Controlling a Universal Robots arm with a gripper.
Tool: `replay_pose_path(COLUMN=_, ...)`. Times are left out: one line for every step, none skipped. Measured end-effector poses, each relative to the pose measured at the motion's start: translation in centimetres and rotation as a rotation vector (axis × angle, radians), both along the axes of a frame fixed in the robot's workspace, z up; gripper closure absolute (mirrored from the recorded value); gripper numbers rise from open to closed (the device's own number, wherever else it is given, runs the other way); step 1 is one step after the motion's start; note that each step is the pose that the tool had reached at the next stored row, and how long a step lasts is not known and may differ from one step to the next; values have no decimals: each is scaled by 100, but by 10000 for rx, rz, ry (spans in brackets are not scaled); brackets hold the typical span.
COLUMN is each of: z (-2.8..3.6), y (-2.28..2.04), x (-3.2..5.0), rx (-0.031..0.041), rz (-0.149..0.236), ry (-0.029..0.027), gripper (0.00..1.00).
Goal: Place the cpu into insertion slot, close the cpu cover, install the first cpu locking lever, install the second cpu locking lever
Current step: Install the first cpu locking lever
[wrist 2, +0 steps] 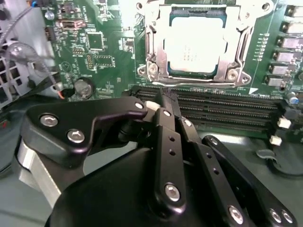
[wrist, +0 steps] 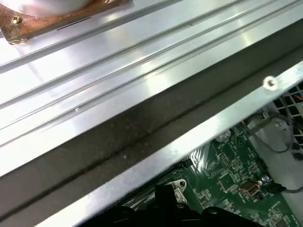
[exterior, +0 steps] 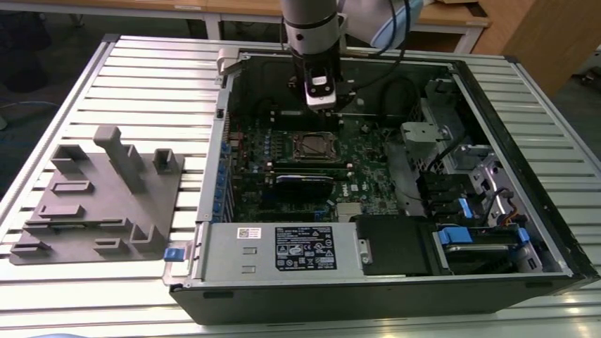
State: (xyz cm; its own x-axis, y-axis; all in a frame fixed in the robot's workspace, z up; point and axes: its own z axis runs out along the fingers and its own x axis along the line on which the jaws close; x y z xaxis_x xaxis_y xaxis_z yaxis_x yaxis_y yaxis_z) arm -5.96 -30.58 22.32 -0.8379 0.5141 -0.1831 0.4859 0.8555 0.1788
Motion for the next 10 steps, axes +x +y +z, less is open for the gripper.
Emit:
replay_pose_path(z=8, y=0, x=0, rx=0, rz=1, ry=0, gripper=89)
replay_pose_path(z=8, y=0, x=0, rx=2, rz=1, ry=-2, gripper=89)
replay_pose_path(z=8, y=0, x=1, rx=3, rz=1, ry=-2, gripper=89)
replay_pose_path(z=10, y=0, x=0, rx=1, rz=1, ry=-1, gripper=89)
replay_pose_path(z=12, y=0, x=0, rx=0, rz=0, ry=0, gripper=89)
replay_pose_path(z=12, y=0, x=0, rx=1, rz=1, ry=-1, gripper=89)
replay_pose_path(z=13, y=0, x=0, rx=0, rz=1, ry=0, gripper=89)
replay_pose_path(z=12, y=0, x=1, rx=0, rz=3, ry=16, gripper=89)
replay_pose_path(z=11, y=0, x=1, rx=-4, rz=3, ry=84, gripper=89)
replay_pose_path(z=9, y=0, x=2, rx=-7, rz=3, ry=196, gripper=89)
